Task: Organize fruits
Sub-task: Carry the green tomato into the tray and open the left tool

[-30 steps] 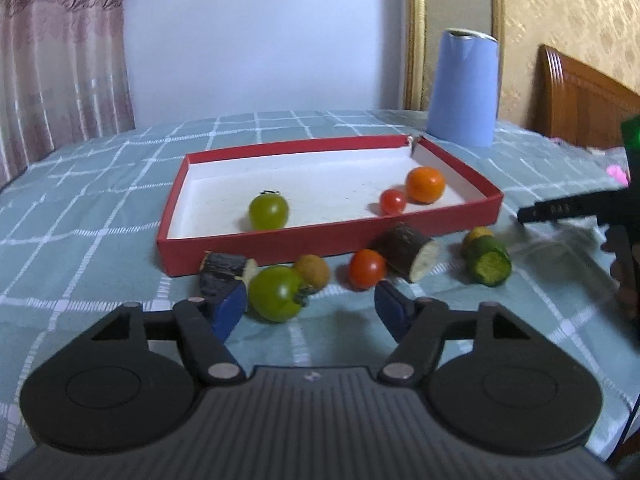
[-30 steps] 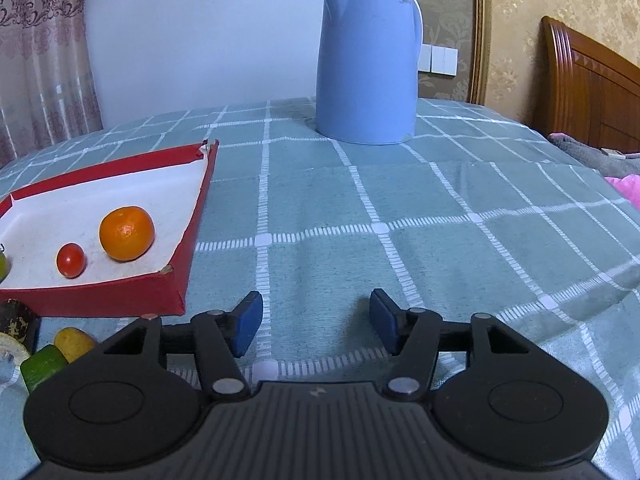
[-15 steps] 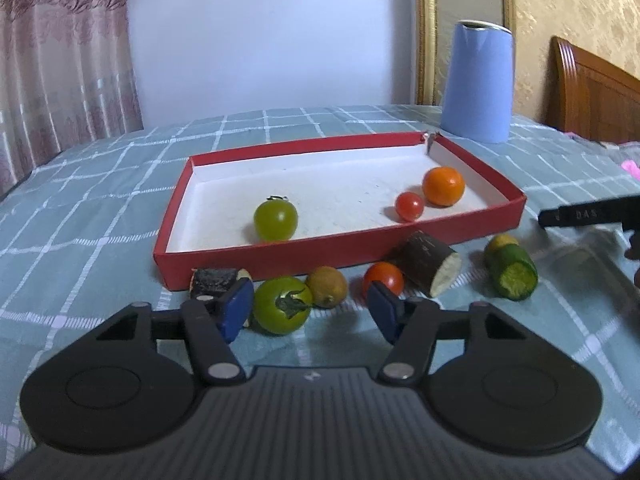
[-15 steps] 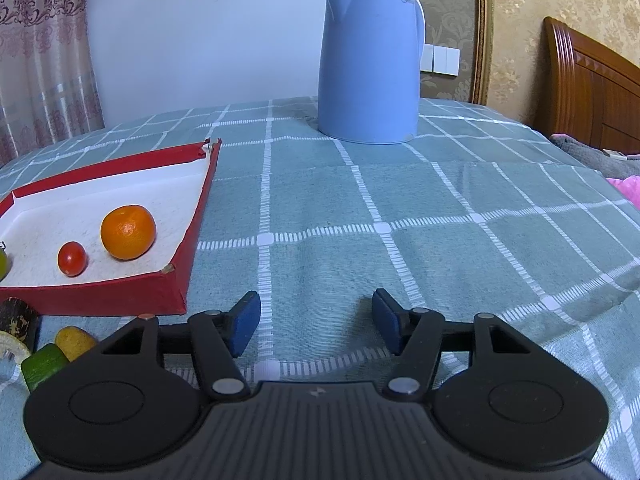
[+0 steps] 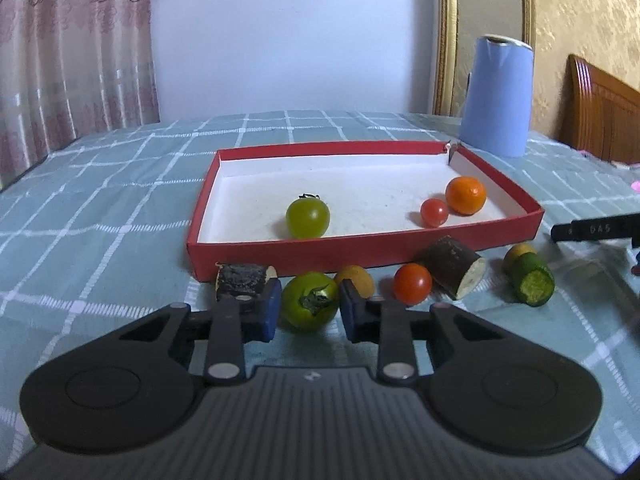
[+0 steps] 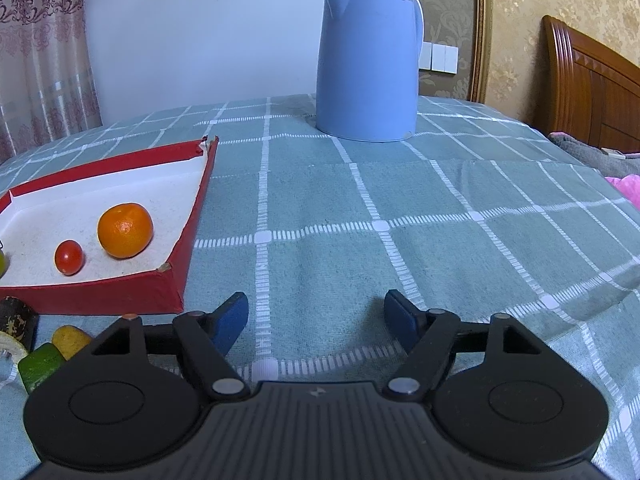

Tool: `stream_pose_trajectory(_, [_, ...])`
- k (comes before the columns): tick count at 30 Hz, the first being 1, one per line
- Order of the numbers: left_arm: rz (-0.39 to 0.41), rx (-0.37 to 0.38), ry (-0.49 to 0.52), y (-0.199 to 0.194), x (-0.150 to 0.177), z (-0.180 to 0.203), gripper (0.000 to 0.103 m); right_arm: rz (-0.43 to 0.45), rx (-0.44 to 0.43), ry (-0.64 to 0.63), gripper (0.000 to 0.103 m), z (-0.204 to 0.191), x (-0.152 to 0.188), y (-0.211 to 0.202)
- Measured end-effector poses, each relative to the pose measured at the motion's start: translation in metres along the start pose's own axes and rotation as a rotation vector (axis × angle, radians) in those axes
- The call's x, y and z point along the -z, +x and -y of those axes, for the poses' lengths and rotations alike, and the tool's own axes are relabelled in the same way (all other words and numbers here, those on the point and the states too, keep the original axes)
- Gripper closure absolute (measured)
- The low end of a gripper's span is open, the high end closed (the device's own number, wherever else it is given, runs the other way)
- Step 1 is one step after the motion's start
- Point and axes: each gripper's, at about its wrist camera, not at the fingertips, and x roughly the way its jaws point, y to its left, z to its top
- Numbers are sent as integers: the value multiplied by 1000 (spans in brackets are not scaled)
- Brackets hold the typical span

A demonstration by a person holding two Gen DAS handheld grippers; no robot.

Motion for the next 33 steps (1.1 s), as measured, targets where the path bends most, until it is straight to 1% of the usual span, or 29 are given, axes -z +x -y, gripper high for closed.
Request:
stream_pose_trajectory(6, [33, 24, 1, -11, -7, 6, 75, -1, 4, -1, 27, 1, 0, 0])
stream_pose_trajectory(10, [68, 43, -6, -14, -23, 6, 75, -10, 24, 5, 16, 2, 0, 2])
stream_pose_trajectory(13, [82, 10, -13, -2, -37, 2, 75, -11, 21, 9, 16, 3, 0, 2])
stream_pose_trajectory(17, [54, -42, -58, 28, -51, -12, 75, -11, 21, 9, 16, 3, 0, 2])
stream_pose_trajectory(20, [31, -68, -85, 43, -57, -20, 75, -12, 21, 9, 16, 3, 0, 2])
stream_pose_trajectory(25, [-19, -94, -101, 65, -61, -29, 75, -12, 21, 9, 16, 3, 0, 2])
stream_pose_trajectory(30, [-44, -117, -116, 73, -58, -33, 75, -12, 21, 9, 16, 3, 0, 2])
stream_pose_trajectory(31, [-40, -114, -123, 73, -56, -35, 72, -12, 21, 9, 16, 3, 0, 2])
stream_pose_trajectory(32, [-47, -112, -130, 73, -55, -35, 67, -12, 21, 9, 16, 2, 0, 2])
stream_pose_trajectory(33, [-51, -112, -135, 74, -55, -36, 65, -12, 21, 9, 16, 2, 0, 2])
